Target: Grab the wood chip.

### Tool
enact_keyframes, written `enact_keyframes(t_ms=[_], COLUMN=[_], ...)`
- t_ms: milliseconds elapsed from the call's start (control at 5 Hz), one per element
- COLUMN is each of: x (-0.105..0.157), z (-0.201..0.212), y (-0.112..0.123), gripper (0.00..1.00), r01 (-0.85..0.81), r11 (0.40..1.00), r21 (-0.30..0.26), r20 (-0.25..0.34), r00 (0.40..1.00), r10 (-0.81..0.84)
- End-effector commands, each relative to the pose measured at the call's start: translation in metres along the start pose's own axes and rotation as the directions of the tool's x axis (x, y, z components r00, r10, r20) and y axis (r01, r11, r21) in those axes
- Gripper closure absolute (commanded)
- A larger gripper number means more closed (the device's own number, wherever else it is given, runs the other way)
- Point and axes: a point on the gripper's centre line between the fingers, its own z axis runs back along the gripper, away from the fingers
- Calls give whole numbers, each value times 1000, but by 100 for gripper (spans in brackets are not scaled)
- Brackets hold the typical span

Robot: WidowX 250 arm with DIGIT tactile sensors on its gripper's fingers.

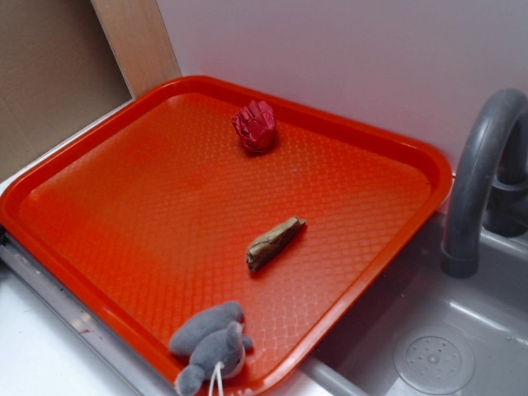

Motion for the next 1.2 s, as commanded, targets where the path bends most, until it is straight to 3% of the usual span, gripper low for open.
enact_keyframes(t_ms=[0, 600, 800, 1000], x=[0, 6, 17, 37], z=[0, -21, -37, -48], y=[0, -96, -145, -185], gripper=[0, 0, 0, 0], r01=[0, 36, -24, 4], r11=[1000, 992, 983, 979], r21=[0, -124, -184, -204], r20=[0, 104, 73, 67], r00=[1000, 994, 997, 998], r10=[0, -23, 38, 10])
